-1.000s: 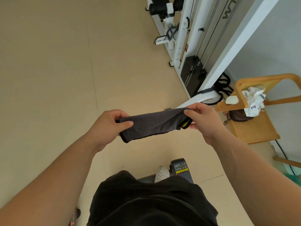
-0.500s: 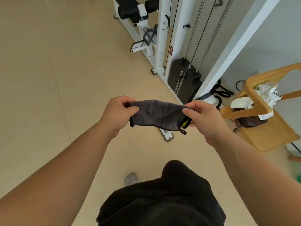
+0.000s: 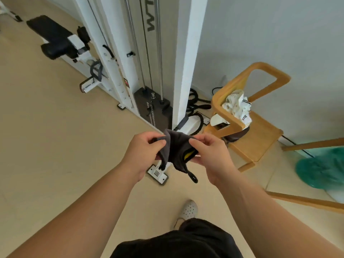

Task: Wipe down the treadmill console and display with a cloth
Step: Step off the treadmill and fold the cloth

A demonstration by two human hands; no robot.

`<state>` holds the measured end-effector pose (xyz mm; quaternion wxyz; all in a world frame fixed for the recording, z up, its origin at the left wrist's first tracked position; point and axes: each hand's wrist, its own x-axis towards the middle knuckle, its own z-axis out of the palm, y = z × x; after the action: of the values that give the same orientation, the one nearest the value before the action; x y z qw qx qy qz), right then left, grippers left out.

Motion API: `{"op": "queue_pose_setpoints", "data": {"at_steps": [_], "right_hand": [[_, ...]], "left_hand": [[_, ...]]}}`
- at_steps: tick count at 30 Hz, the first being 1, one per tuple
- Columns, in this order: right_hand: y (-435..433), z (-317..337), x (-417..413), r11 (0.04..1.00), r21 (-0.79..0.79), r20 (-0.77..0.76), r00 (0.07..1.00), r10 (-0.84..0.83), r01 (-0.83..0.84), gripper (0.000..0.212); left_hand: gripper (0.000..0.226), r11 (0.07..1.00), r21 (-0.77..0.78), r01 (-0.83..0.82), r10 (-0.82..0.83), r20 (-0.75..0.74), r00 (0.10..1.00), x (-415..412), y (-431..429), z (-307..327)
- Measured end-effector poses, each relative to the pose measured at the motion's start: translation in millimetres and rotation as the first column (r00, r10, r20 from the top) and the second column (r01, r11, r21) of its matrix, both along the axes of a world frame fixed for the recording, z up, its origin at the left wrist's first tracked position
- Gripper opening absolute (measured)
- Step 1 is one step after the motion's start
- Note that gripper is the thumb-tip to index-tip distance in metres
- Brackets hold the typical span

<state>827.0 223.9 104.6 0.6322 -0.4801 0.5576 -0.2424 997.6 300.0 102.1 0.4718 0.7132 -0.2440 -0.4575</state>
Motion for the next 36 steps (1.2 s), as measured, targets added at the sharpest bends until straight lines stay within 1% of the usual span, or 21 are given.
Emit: {"op": "queue_pose_setpoints", "data": {"at_steps": [3, 7, 9, 12, 13, 14, 16, 18, 19, 20, 21, 22, 23, 25, 26, 27, 29, 31, 33, 36], "right_hand": [[-33, 7, -35, 0.998, -0.009, 0.027, 0.998, -0.064, 0.065, 0.005], [-76, 20, -83, 0.988, -0.051, 0.073, 0.987, -0.144, 0.148, 0.009], [-96, 29, -110, 0.978, -0.028, 0.137, 0.970, -0.201, 0.207, 0.017], [-122, 41, -155, 0.958, 0.061, 0.252, 0.924, -0.287, 0.280, 0.029], [-131, 44, -169, 0.948, 0.065, 0.258, 0.913, -0.317, 0.311, 0.031], [-140, 47, -183, 0.935, 0.049, 0.235, 0.906, -0.353, 0.352, 0.031], [-158, 48, -211, 0.880, -0.065, 0.102, 0.881, -0.462, 0.470, 0.026], [-175, 43, -240, 0.781, -0.239, -0.051, 0.796, -0.603, 0.577, 0.016], [-183, 41, -253, 0.732, -0.289, -0.088, 0.744, -0.662, 0.617, 0.013], [-192, 38, -267, 0.698, -0.298, -0.106, 0.704, -0.702, 0.651, 0.019], [-200, 35, -281, 0.688, -0.270, -0.102, 0.691, -0.716, 0.673, 0.032], [-206, 32, -294, 0.702, -0.214, -0.080, 0.704, -0.705, 0.679, 0.045], [-212, 31, -307, 0.727, -0.147, -0.038, 0.731, -0.682, 0.670, 0.048], [-220, 28, -332, 0.777, -0.044, 0.078, 0.777, -0.624, 0.628, 0.036], [-223, 26, -342, 0.779, -0.020, 0.129, 0.774, -0.620, 0.627, 0.032], [-225, 24, -353, 0.761, -0.008, 0.174, 0.750, -0.638, 0.649, 0.030], [-227, 20, -378, 0.702, -0.009, 0.201, 0.689, -0.696, 0.712, 0.028], [-229, 15, -404, 0.656, -0.013, 0.182, 0.647, -0.740, 0.754, 0.025], [-230, 7, -435, 0.624, 0.018, 0.142, 0.615, -0.775, 0.781, 0.023], [-230, -7, -485, 0.603, 0.046, 0.059, 0.600, -0.798, 0.797, 0.019]], "left_hand": [[0.021, 0.991, -0.015, 0.131, -0.131, 0.010, 0.991, -46, -67, 5], [0.018, 0.949, -0.077, 0.307, -0.311, -0.045, 0.949, -105, -138, 21], [0.015, 0.900, -0.118, 0.420, -0.429, -0.065, 0.901, -130, -167, 28], [0.027, 0.816, -0.126, 0.564, -0.570, -0.013, 0.822, -169, -213, 34], [0.028, 0.792, -0.114, 0.600, -0.604, 0.007, 0.797, -182, -229, 35], [0.028, 0.764, -0.093, 0.638, -0.638, 0.031, 0.769, -195, -247, 34], [0.030, 0.692, -0.059, 0.719, -0.715, 0.075, 0.695, -221, -283, 33], [0.034, 0.617, -0.053, 0.785, -0.781, 0.086, 0.619, -249, -319, 33], [0.035, 0.583, -0.061, 0.810, -0.807, 0.070, 0.586, -263, -335, 34], [0.035, 0.544, -0.075, 0.835, -0.835, 0.049, 0.548, -276, -350, 36], [0.036, 0.499, -0.093, 0.862, -0.864, 0.026, 0.503, -288, -363, 39], [0.036, 0.450, -0.111, 0.886, -0.891, 0.005, 0.454, -301, -375, 41], [0.036, 0.404, -0.127, 0.906, -0.914, -0.019, 0.405, -313, -386, 44], [0.036, 0.344, -0.148, 0.927, -0.939, -0.082, 0.335, -339, -405, 47], [0.037, 0.338, -0.154, 0.928, -0.939, -0.124, 0.322, -351, -413, 48], [0.037, 0.343, -0.163, 0.925, -0.933, -0.171, 0.316, -365, -421, 49], [0.035, 0.370, -0.171, 0.913, -0.910, -0.263, 0.320, -394, -432, 49], [0.035, 0.404, -0.149, 0.902, -0.880, -0.331, 0.339, -423, -440, 45], [0.035, 0.424, -0.105, 0.899, -0.854, -0.375, 0.359, -452, -445, 34], [0.034, 0.441, -0.019, 0.897, -0.813, -0.431, 0.391, -498, -444, 9]]}}
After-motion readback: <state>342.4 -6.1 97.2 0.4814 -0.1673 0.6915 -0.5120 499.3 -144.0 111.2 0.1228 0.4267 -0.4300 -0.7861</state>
